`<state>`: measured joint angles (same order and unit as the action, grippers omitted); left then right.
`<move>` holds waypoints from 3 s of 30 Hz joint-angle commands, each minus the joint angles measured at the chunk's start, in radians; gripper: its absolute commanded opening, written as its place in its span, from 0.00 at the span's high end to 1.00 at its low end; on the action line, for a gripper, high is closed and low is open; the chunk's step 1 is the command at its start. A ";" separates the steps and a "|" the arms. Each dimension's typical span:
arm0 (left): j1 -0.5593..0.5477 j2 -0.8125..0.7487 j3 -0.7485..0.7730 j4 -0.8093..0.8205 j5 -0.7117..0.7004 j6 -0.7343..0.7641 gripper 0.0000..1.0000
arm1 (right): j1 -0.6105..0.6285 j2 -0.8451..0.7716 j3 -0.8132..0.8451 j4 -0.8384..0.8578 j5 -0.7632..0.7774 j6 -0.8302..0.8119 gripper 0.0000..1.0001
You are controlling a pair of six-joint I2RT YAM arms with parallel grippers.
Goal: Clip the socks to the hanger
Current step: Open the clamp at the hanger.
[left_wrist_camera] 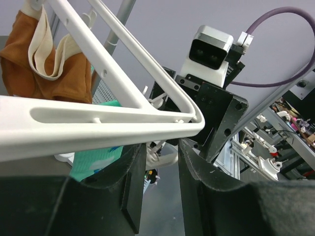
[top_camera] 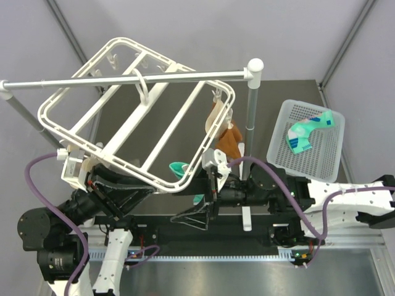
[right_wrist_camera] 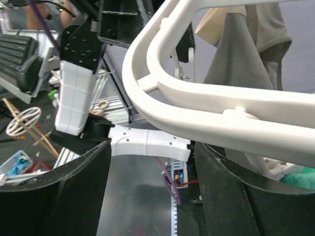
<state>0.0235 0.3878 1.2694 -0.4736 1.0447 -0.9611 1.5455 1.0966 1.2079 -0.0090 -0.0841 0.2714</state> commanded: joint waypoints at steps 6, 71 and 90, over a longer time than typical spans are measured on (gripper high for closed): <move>0.013 -0.006 0.008 0.064 0.015 -0.028 0.63 | 0.033 -0.009 -0.086 0.308 0.204 -0.083 0.36; 0.012 -0.050 0.061 -0.059 -0.054 0.079 0.40 | 0.134 0.106 -0.099 0.445 0.405 -0.137 1.00; 0.029 -0.096 -0.045 0.052 0.064 -0.065 0.41 | 0.100 0.083 0.005 0.244 0.210 0.146 1.00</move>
<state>0.0357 0.3096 1.2346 -0.4740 1.0855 -0.9890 1.6558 1.2049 1.1938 0.2123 0.1947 0.3630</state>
